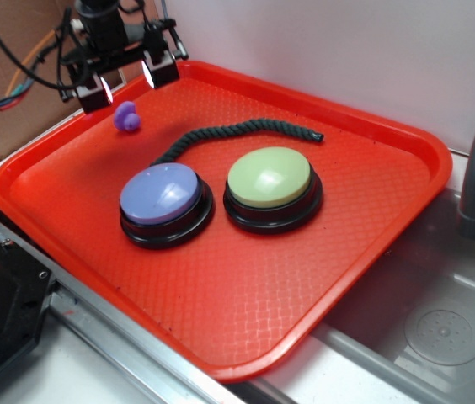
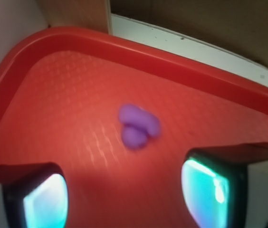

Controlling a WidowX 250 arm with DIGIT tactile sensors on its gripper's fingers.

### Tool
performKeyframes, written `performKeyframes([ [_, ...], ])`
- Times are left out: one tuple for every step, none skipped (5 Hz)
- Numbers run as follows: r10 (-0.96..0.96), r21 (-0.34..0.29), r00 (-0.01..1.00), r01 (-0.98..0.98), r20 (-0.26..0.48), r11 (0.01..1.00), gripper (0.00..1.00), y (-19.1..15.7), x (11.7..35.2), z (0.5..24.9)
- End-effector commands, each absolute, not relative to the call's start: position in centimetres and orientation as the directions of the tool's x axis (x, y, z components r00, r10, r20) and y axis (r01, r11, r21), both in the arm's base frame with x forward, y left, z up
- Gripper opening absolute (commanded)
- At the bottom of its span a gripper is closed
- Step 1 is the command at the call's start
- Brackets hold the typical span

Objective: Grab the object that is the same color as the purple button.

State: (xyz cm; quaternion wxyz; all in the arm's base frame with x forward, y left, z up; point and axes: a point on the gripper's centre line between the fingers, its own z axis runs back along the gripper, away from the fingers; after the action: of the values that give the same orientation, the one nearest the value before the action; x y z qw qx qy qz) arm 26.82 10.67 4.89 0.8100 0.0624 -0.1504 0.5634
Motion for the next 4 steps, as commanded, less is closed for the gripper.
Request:
performKeyframes([
  [0.927,-0.074,0.173,-0.975,0.334,0.209,1.0,15.4,26.7,3.5],
  [0.926,-0.056,0.173,-0.977,0.336,0.204,1.0,15.6,26.9,3.0],
  [0.933,-0.048,0.17,-0.98,0.318,0.195,0.98,16.0,26.8,2.4],
  [0.927,-0.049,0.2,-0.973,0.317,0.227,0.0,15.6,26.9,2.7],
])
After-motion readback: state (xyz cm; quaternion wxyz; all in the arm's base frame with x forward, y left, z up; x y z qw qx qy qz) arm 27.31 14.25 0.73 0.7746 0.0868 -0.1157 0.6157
